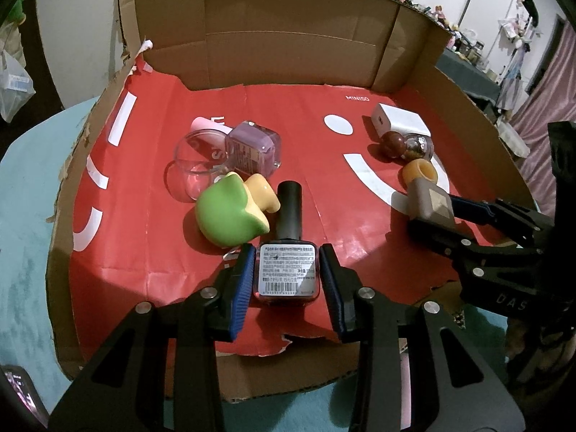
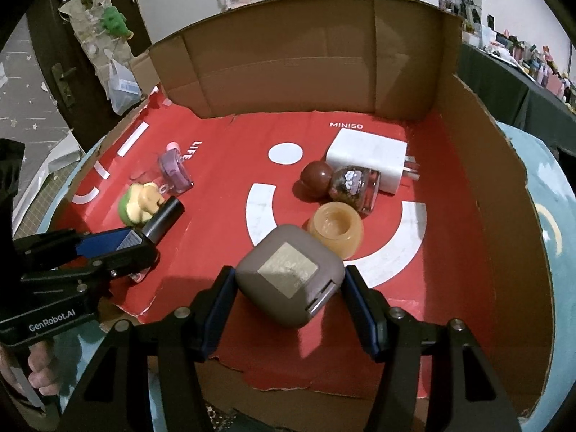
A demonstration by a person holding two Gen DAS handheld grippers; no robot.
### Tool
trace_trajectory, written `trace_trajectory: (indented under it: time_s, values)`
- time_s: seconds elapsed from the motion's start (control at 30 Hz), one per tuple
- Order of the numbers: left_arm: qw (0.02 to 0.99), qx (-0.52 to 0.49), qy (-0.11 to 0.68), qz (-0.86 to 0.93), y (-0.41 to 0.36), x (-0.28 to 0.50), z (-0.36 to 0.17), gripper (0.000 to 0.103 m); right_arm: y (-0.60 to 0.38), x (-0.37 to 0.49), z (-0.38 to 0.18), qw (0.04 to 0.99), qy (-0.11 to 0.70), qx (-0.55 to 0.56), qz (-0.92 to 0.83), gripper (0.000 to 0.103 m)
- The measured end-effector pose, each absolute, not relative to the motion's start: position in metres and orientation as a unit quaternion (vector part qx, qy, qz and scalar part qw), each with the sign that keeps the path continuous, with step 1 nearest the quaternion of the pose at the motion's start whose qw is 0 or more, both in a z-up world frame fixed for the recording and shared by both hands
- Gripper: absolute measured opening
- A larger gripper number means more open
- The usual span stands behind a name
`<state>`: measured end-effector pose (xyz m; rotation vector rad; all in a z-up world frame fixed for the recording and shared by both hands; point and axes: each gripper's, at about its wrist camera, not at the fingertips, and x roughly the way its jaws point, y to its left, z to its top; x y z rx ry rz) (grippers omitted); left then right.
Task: Organize rigid objects
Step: 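Lower the smartwatch and brown case into the box and open both tools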
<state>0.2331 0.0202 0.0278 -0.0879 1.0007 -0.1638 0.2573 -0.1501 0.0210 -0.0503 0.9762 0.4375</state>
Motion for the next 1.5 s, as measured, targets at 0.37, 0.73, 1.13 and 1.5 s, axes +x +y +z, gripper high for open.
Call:
trace_trajectory:
  time_s: [0.37,0.73,1.13,1.5]
  values:
    - [0.872,-0.046,0.481,-0.079,0.0206,0.2336,0.0263,0.035,-0.1504,0.2577,0.0213,0.86,0.465,-0.019,0.21,0.063]
    - [0.871,-0.041,0.484,-0.073,0.0206,0.2338,0.0237,0.036,-0.1506,0.2568,0.0212,0.86,0.465,-0.022,0.209,0.063]
    - [0.872,-0.038,0.484,-0.066,0.0204,0.2322,0.025,0.042,-0.1503,0.2571,0.021,0.86,0.465,-0.023,0.209,0.063]
    - [0.877,-0.035,0.477,-0.044,0.0253,0.2301,0.0309,0.054,-0.1494,0.254,0.0234,0.861,0.462,-0.025,0.211,0.066]
